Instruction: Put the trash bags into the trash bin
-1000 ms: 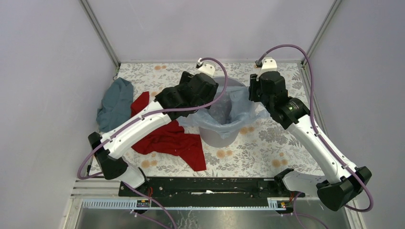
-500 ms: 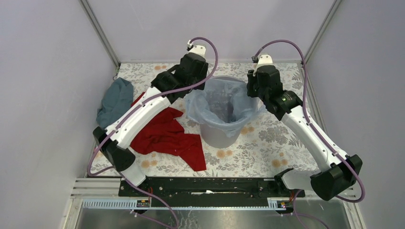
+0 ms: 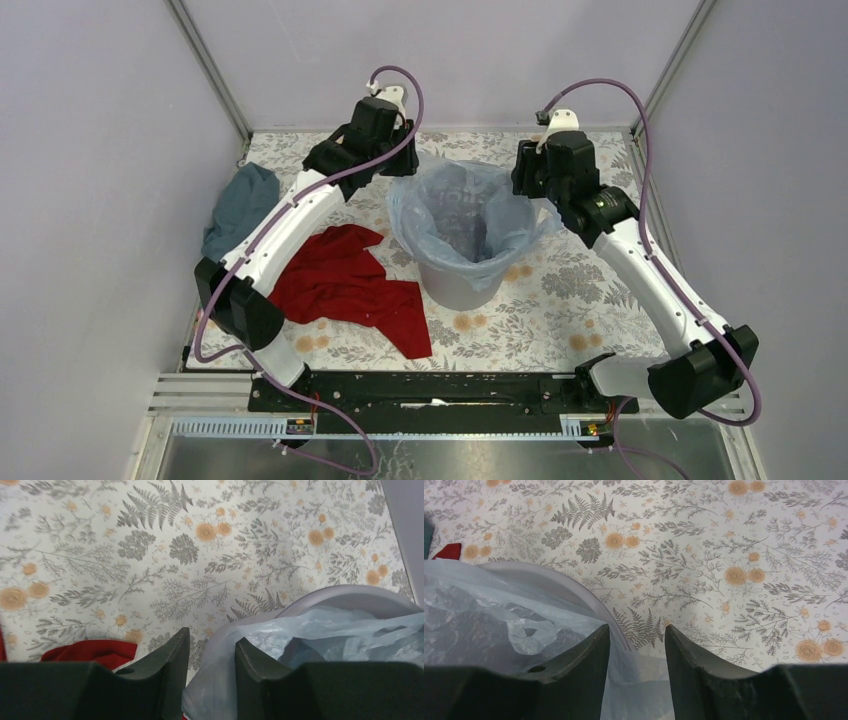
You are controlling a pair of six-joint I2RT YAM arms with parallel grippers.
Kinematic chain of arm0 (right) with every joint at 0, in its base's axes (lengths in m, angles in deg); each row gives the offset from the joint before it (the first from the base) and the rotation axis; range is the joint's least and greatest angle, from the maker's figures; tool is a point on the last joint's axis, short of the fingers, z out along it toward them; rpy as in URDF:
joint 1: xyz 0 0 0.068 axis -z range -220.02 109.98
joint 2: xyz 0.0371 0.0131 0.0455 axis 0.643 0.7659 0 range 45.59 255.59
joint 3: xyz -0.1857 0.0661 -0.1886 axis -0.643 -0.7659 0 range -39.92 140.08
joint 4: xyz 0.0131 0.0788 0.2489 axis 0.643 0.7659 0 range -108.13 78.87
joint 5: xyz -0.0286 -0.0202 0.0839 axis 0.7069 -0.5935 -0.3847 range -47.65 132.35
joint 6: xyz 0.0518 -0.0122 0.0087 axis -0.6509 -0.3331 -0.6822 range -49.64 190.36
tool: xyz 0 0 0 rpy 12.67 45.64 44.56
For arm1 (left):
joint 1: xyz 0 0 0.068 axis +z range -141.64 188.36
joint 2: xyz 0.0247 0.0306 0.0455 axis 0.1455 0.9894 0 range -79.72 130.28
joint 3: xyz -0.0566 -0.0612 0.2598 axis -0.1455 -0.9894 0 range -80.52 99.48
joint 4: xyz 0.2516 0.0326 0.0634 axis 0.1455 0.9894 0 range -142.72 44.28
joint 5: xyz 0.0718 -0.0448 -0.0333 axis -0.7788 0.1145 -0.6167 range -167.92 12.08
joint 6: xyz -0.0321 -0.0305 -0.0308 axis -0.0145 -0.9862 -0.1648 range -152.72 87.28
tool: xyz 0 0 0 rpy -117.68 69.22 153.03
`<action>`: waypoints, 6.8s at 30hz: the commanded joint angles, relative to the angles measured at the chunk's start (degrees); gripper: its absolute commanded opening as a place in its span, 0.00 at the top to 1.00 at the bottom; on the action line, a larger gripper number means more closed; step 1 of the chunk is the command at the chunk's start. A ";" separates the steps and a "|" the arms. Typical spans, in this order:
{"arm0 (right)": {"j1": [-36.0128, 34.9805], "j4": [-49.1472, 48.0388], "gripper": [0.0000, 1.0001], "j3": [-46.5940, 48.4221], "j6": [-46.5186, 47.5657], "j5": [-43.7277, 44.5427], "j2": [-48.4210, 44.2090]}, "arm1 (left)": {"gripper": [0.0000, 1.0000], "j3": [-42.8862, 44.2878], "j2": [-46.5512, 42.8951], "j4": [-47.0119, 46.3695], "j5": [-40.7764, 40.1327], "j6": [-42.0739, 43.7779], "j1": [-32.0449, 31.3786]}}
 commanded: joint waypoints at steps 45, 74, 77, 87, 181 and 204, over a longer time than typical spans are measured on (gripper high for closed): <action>0.43 -4.00 0.45 -18.10 -24.26 -25.78 -21.55 | 0.73 -10.04 10.34 -22.56 33.12 -12.79 6.87; 2.14 -2.84 0.16 -23.27 -13.79 -7.89 -34.57 | 0.01 -10.38 -0.93 -10.45 33.59 -4.52 20.48; 2.24 0.75 0.16 -23.32 -12.91 -5.69 -32.63 | 0.01 -15.64 -3.74 -13.10 36.19 -6.93 22.77; 2.24 8.86 0.17 -24.45 -9.87 -11.43 -35.61 | 0.09 -34.75 -14.78 -21.33 39.97 -11.97 23.21; 4.26 -4.98 0.37 -33.52 -18.00 0.37 -10.25 | 0.95 -63.15 -11.04 -48.10 24.14 -27.59 2.44; 4.27 -8.65 0.31 -44.86 -32.51 -18.56 -26.01 | 0.68 -65.54 -15.03 -46.54 25.63 -28.85 1.54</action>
